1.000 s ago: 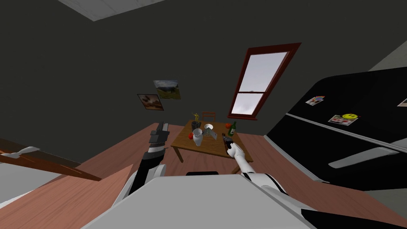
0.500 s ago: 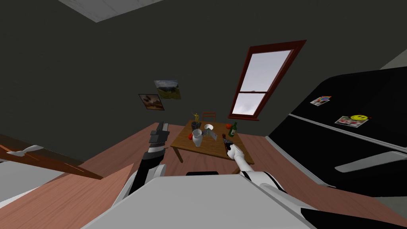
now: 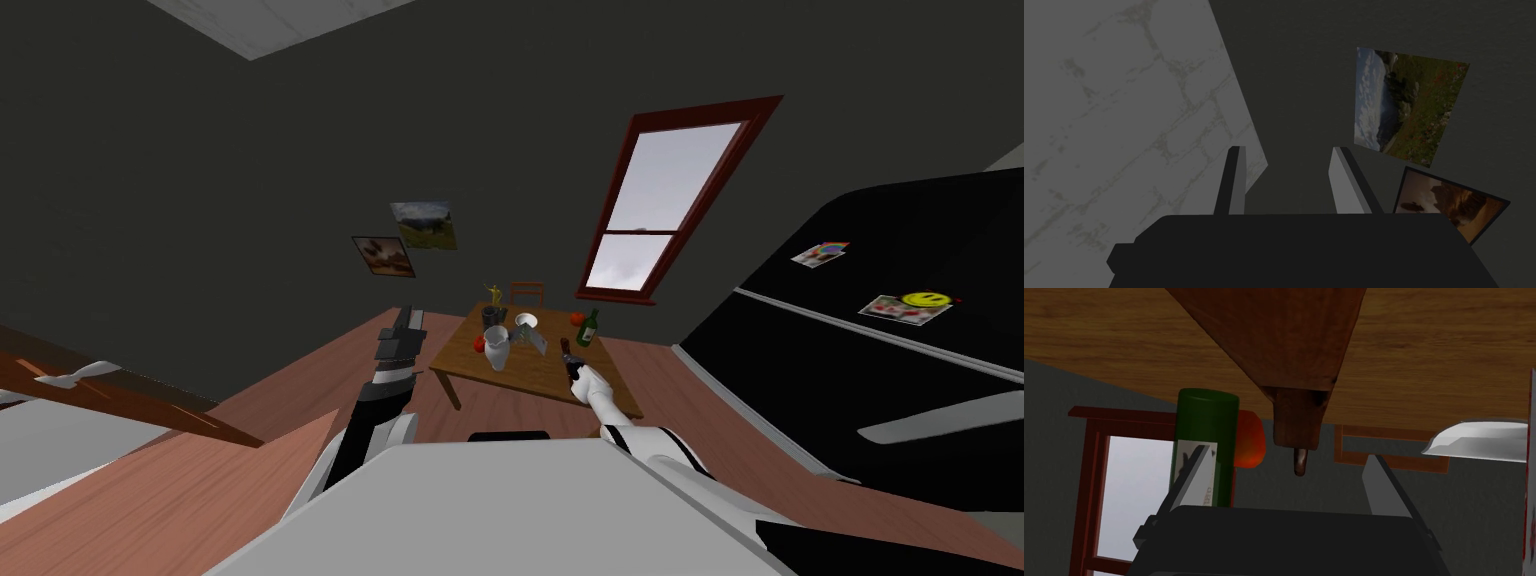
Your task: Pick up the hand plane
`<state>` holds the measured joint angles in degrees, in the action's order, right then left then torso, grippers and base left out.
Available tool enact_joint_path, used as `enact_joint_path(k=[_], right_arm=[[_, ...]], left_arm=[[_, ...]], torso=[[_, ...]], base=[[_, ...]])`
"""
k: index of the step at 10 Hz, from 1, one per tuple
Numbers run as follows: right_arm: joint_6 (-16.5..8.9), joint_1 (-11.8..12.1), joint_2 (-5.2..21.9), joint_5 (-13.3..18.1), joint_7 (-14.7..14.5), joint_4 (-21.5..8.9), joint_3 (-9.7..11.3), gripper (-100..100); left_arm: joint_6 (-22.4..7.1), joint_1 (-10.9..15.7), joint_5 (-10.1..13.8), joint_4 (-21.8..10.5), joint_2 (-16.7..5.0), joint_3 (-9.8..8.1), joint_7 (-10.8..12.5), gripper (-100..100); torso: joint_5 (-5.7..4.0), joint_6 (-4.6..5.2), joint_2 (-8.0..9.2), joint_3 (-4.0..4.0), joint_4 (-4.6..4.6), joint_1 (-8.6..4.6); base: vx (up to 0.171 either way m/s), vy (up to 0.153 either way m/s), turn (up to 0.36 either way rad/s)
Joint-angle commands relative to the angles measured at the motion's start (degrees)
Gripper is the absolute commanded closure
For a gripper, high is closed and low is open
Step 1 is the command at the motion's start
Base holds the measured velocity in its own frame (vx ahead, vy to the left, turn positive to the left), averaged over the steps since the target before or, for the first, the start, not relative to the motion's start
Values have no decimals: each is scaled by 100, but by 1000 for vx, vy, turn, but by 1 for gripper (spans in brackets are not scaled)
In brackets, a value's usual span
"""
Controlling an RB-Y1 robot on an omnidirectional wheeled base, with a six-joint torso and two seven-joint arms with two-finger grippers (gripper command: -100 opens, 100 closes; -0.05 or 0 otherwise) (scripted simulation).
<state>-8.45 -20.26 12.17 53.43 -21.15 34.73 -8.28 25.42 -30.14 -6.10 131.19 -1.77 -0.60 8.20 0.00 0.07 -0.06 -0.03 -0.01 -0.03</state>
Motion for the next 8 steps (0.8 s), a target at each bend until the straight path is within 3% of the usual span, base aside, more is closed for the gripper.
enact_joint_path(k=[1,4,5,6,7,8], right_arm=[[-52,-62,-34,72,-6,-179,-21,-100],[-57,-82,-49,139,6,-246,-51,-100],[-49,-89,-52,161,22,-265,-63,0],[-24,112,50,26,28,-131,-73,-100],[-24,112,50,-365,8,-131,38,-100],[-24,112,50,-347,28,-131,-48,-100]], left_arm=[[0,0,0,0,0,0,0,0],[0,0,0,0,0,0,0,0],[0,0,0,0,0,0,0,0],[0,0,0,0,0,0,0,0],[0,0,0,0,0,0,0,0],[0,0,0,0,0,0,0,0]], torso=[[0,0,0,0,0,0],[0,0,-7,-4,-1,-1],[0,1,-2,-2,-1,0],[1,1,3,1,1,1],[1,-1,3,2,1,6],[2,0,0,0,0,8]], base=[[29,-6,43],[26,-8,16],[0,0,0],[16,19,162],[21,18,86],[13,10,-12]])
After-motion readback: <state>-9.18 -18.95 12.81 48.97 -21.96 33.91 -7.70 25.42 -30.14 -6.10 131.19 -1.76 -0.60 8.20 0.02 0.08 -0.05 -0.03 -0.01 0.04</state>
